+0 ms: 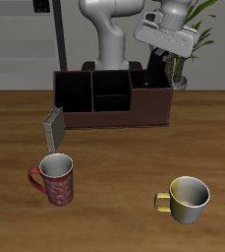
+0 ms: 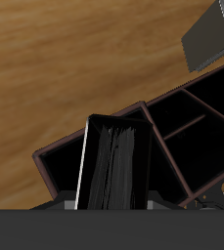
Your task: Place the black book into the back desk caddy's right compartment
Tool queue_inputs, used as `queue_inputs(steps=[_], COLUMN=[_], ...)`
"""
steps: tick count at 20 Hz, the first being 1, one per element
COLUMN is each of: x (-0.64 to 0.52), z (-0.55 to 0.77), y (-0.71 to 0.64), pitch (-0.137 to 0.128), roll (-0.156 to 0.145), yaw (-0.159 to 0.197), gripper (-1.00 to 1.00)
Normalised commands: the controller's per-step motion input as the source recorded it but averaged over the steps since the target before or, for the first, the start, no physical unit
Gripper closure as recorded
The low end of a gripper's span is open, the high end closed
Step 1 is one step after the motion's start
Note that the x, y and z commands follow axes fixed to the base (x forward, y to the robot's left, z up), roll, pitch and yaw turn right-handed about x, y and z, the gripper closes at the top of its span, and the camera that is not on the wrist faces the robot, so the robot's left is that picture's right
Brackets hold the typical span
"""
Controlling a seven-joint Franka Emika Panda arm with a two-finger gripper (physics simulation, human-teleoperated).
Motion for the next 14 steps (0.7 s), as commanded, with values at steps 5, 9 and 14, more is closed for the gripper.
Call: queue_inputs(steps=[5,9,14], x=[-0.03,0.0,0.07], z=[-0.13,-0.04,-0.16], y=[-0.02,0.0,-0.1], pitch=[0.001,-0.012,0.012], roll=[0.035,0.018,-0.008], yaw=[-0.015,-0.032,-0.023], gripper=[1.0,1.0,1.0])
